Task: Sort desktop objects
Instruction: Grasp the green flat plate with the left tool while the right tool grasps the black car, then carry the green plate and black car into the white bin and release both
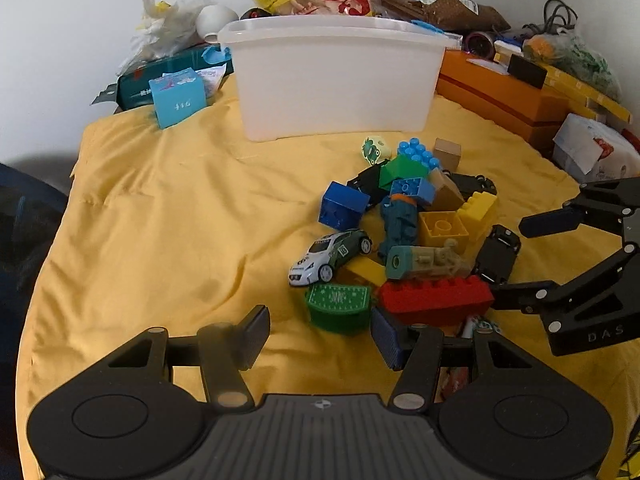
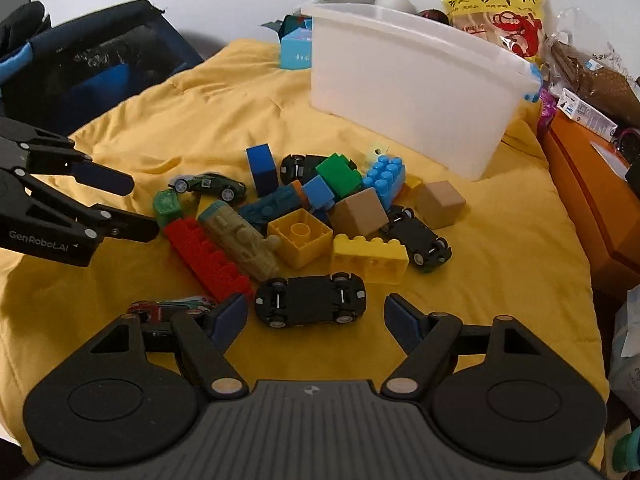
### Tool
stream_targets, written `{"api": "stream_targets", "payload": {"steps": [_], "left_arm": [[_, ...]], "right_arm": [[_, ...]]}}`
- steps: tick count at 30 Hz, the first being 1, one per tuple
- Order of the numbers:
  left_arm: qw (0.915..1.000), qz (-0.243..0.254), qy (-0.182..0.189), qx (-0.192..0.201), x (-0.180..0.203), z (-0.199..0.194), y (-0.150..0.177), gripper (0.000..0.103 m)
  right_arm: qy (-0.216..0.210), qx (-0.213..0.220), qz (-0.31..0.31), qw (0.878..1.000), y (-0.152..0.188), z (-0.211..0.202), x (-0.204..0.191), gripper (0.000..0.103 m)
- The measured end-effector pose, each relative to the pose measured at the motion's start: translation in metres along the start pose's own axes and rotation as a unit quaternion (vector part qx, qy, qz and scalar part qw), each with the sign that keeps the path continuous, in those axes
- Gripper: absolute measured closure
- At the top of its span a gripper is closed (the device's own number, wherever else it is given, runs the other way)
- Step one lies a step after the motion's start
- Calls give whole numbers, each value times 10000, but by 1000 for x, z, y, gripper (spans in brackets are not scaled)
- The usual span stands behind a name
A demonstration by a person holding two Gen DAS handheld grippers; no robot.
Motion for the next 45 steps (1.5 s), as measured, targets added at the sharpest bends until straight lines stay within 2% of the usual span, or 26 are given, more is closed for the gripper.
{"api": "stream_targets", "payload": {"steps": [6,8,9,10,11,15,25,33,38,45], "left_arm": [[9999,-76,36,-76,-1,12,-1,46],[9999,13,112,-102,2,15,-1,55],[9999,27,125,-87,2,15,-2,56],[9999,43,125,-68,3,14,-2,59],[9998,80,143,-56,5,14,-2,63],[9998,138,158,-23,6,12,-2,64],[9993,-215,87,286,-13,-16,-15,64],[9957,-469,60,800,-34,-55,-79,64],[9944,-403,82,976,-42,-68,-135,64],[9935,-466,123,1033,-46,-71,-210,64]], "right_arm": [[17,-120,141,9998,6,13,1,25],[18,-134,124,9998,6,17,1,27],[44,-112,77,9999,5,17,1,29],[36,-86,32,10000,4,17,0,35],[5,-80,0,10000,2,17,-1,35],[-28,8,-119,9999,1,12,-3,35],[-2,184,537,9984,0,-7,25,35],[-78,688,966,9929,-35,-38,51,35],[-115,975,1182,9881,-78,-58,74,35],[-86,1361,1372,9811,-143,-81,117,34]]}}
Point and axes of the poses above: each gripper's, at about its wrist camera, not at the fingertips, and z roughly the way its jaws point, x to its right, y to its underside, the point moved 10 cm from there along z, roughly the way its jaws point, and after that the axes turned 10 degrees about -x, right-handed, at the moved point
